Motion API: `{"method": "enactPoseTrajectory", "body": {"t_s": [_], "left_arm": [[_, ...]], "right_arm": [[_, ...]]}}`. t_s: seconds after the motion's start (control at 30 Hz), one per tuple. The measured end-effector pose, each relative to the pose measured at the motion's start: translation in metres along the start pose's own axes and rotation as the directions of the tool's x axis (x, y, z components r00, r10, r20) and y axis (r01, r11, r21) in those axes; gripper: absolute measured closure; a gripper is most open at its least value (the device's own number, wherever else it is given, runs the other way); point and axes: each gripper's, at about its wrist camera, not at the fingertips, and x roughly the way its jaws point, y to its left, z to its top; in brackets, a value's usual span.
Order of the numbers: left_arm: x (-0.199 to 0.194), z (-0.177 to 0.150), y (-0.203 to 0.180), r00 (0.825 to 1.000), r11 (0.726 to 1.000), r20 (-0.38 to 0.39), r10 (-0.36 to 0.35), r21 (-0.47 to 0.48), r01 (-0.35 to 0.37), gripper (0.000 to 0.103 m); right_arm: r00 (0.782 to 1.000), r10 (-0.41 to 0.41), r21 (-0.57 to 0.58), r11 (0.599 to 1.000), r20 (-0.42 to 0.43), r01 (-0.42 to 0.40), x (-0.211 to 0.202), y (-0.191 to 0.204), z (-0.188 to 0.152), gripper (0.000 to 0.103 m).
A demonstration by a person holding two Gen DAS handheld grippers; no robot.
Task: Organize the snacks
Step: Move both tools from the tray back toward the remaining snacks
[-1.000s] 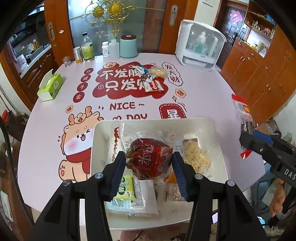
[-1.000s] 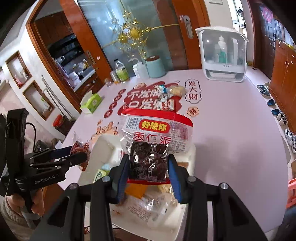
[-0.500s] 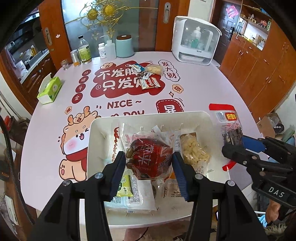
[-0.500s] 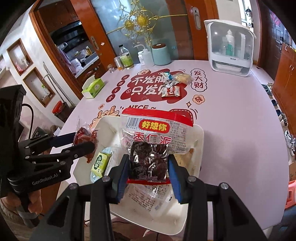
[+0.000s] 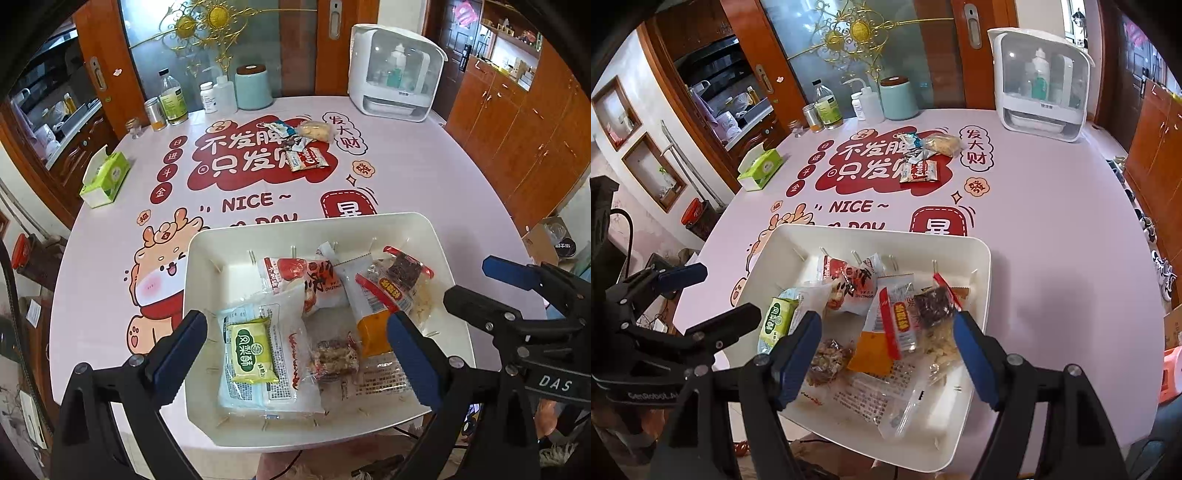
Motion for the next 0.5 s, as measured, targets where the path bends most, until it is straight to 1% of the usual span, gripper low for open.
{"method": "enactPoseTrajectory", "body": {"t_s": [0.33, 0.5], "left_arm": [[-0.003, 0.008, -0.007, 1.000, 1.000, 0.006, 0.015, 0.022, -0.015, 0.006], [-0.011, 0.016, -0.014, 0.998, 0.997, 0.034, 0.048, 0.057, -0.050, 0.006]], "right_arm": [[1.000, 0.021, 0.013, 1.000, -0.002, -0.021, 0.002, -0.002, 0.000, 0.029], [0.999, 0.031, 0.014, 0.999, 0.014, -0.031, -0.001, -0.006, 0.003, 0.029]]}}
